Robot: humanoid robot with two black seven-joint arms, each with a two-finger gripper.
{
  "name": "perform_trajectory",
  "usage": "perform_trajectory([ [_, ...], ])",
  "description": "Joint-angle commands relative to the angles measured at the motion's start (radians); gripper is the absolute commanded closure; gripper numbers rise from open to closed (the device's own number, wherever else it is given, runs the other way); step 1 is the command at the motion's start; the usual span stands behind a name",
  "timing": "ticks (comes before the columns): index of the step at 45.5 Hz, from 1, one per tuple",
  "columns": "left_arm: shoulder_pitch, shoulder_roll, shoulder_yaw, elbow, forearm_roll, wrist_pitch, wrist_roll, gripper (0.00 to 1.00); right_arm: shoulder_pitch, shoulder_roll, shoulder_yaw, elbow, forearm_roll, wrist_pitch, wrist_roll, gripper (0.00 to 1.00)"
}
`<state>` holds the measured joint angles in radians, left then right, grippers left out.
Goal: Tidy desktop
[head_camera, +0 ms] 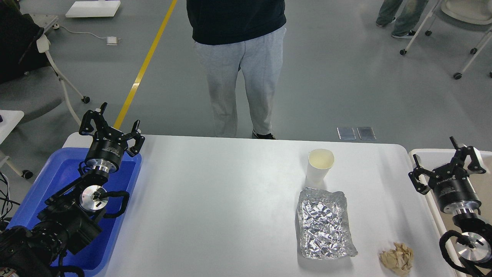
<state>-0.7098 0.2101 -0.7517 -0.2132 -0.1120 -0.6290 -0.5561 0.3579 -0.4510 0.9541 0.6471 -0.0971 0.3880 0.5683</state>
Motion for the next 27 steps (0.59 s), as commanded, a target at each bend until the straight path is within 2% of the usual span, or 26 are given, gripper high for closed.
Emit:
perform_trajectory([
  [1, 0.0, 0.0, 0.0, 0.0, 0.0, 0.0, 0.001, 0.0, 0.018, -0.005, -0.001, -0.007, 0.008, 0.0, 0.001, 0.0],
  [27, 0.0, 0.0, 0.0, 0.0, 0.0, 0.0, 0.001, 0.0, 0.039, -0.077, -0.015, 0.016, 0.016, 0.008, -0.013, 0.0],
])
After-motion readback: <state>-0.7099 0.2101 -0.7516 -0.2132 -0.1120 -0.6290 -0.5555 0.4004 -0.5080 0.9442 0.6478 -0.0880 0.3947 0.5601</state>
